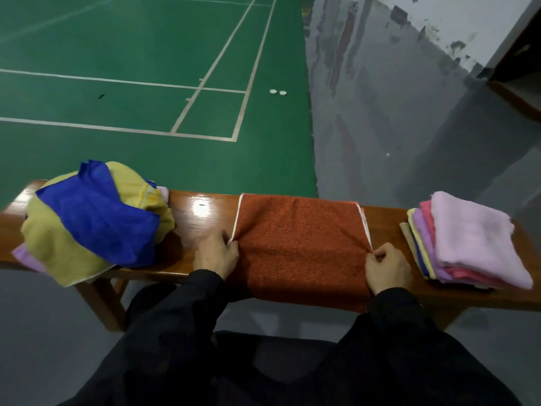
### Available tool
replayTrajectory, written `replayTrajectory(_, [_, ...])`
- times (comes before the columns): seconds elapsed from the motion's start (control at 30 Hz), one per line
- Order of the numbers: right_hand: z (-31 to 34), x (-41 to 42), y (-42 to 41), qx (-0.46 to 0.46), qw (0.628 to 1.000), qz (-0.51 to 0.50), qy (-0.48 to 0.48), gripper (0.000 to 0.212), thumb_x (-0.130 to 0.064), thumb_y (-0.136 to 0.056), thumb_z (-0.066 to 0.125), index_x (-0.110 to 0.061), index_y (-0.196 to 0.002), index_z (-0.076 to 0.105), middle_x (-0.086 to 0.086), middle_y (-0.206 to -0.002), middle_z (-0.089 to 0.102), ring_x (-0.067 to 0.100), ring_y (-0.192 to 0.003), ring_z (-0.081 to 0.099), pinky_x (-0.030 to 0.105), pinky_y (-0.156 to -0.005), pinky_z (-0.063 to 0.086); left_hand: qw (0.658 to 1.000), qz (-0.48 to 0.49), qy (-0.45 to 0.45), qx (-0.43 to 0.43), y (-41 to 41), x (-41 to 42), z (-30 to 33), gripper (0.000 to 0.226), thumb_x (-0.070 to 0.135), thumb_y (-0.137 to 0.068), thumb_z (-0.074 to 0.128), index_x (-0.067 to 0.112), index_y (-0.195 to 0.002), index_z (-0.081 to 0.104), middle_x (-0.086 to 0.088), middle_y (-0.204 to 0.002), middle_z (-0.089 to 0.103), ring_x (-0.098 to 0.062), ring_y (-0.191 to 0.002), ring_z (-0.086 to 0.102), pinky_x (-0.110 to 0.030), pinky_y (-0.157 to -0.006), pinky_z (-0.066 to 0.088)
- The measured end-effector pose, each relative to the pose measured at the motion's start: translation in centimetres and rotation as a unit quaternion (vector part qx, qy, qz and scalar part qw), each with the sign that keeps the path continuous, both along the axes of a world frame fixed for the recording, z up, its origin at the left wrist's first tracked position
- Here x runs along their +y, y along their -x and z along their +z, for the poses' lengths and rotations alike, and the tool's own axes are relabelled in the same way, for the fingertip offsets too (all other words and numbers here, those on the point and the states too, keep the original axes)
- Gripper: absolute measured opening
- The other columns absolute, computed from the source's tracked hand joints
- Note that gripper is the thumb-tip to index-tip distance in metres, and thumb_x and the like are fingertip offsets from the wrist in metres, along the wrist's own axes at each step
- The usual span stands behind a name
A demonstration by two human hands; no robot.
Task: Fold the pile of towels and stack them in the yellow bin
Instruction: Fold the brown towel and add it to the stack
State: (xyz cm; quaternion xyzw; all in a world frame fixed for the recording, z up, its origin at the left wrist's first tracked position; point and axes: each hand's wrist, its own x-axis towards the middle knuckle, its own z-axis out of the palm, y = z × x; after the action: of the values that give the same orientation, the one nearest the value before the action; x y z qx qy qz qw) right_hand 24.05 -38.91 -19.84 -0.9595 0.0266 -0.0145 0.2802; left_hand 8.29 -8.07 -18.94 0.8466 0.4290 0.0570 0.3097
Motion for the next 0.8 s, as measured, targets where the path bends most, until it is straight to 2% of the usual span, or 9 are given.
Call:
replayTrajectory(0.17, [-0.4,-0.1,0.3,-0.005,1.000,-0.003,0.030,0.017,-0.021,-0.088,0.066,-0.015,-0.081,0.052,0.006,-0.088,0.051,0.025,-0.079,0.048,0.036,-0.074,0.041,0.996,-0.045,-0.008,0.070,-0.4,-0.2,-0.4,0.023,0.048,-0.085,0.065,0.027,-0.088,0.060,0.000,-0.089,0.063,-0.026,-0.080,0.058,-0.032,-0.072,0.044])
replayTrajectory(0.33, [-0.4,0.0,0.2,-0.005,0.999,0.005,0.039,0.016,-0.021,-0.087,0.064,-0.012,-0.086,0.051,0.009,-0.088,0.054,0.032,-0.084,0.057,0.041,-0.076,0.049,0.996,-0.049,-0.027,0.076,-0.6,-0.2,-1.0,0.027,0.051,-0.087,0.064,0.025,-0.082,0.059,-0.001,-0.087,0.066,-0.024,-0.075,0.057,-0.033,-0.068,0.046])
replayTrajectory(0.43, [-0.4,-0.2,0.3,-0.001,0.999,0.008,0.044,0.014,-0.017,-0.088,0.063,-0.012,-0.088,0.050,0.009,-0.090,0.054,0.032,-0.086,0.057,0.038,-0.075,0.046,0.996,-0.048,-0.047,0.049,-0.5,-0.8,-1.3,0.025,0.046,-0.087,0.066,0.024,-0.081,0.055,-0.002,-0.089,0.065,-0.026,-0.077,0.058,-0.035,-0.069,0.048])
replayTrajectory(0.5, [-0.4,0.2,0.3,0.000,0.998,0.006,0.059,0.013,-0.010,-0.086,0.062,-0.014,-0.095,0.052,0.012,-0.102,0.055,0.033,-0.093,0.057,0.040,-0.081,0.048,0.997,-0.055,-0.056,0.010,-0.8,-1.0,-1.7,0.026,0.044,-0.085,0.069,0.023,-0.095,0.059,-0.003,-0.100,0.065,-0.028,-0.092,0.062,-0.039,-0.077,0.053])
replayTrajectory(0.57, [-0.5,0.8,0.3,0.000,0.997,0.015,0.073,0.033,-0.004,-0.084,0.062,-0.018,-0.113,0.053,0.013,-0.116,0.053,0.034,-0.105,0.056,0.044,-0.092,0.049,0.997,-0.061,-0.047,-0.011,-1.4,-1.1,-1.9,0.045,0.044,-0.083,0.074,0.017,-0.117,0.060,-0.006,-0.113,0.065,-0.030,-0.108,0.061,-0.042,-0.089,0.053])
replayTrajectory(0.6, [-0.4,1.1,0.2,0.010,0.997,0.018,0.070,0.045,-0.005,-0.084,0.064,-0.020,-0.124,0.051,0.013,-0.122,0.051,0.035,-0.111,0.055,0.045,-0.098,0.048,0.997,-0.060,-0.034,-0.019,-1.9,-1.2,-1.8,0.052,0.046,-0.082,0.075,0.015,-0.121,0.060,-0.007,-0.115,0.065,-0.029,-0.109,0.061,-0.042,-0.090,0.053])
replayTrajectory(0.63, [-0.3,1.3,-0.1,0.020,0.998,0.010,0.056,0.052,-0.008,-0.085,0.065,-0.020,-0.133,0.050,0.014,-0.126,0.051,0.036,-0.116,0.054,0.046,-0.102,0.047,0.998,-0.057,-0.021,-0.023,-2.4,-1.2,-1.8,0.052,0.047,-0.081,0.076,0.014,-0.119,0.061,-0.006,-0.113,0.067,-0.028,-0.107,0.062,-0.041,-0.088,0.053])
replayTrajectory(0.7, [-0.1,1.3,-0.9,0.032,0.999,-0.026,0.003,0.050,-0.021,-0.089,0.065,-0.015,-0.137,0.052,0.016,-0.127,0.056,0.036,-0.118,0.056,0.045,-0.104,0.046,0.999,-0.040,0.016,-0.019,-3.4,-1.3,-1.5,0.041,0.047,-0.083,0.075,0.016,-0.107,0.062,-0.002,-0.101,0.068,-0.027,-0.097,0.065,-0.038,-0.082,0.053])
replayTrajectory(0.8, [0.3,0.9,-1.9,0.053,0.998,-0.039,-0.010,0.033,-0.036,-0.094,0.066,-0.014,-0.118,0.065,0.012,-0.116,0.067,0.034,-0.108,0.063,0.039,-0.093,0.051,0.998,-0.031,0.053,-0.017,-4.5,-1.1,-1.0,0.025,0.040,-0.088,0.072,0.017,-0.093,0.066,-0.001,-0.084,0.069,-0.027,-0.087,0.068,-0.034,-0.073,0.051])
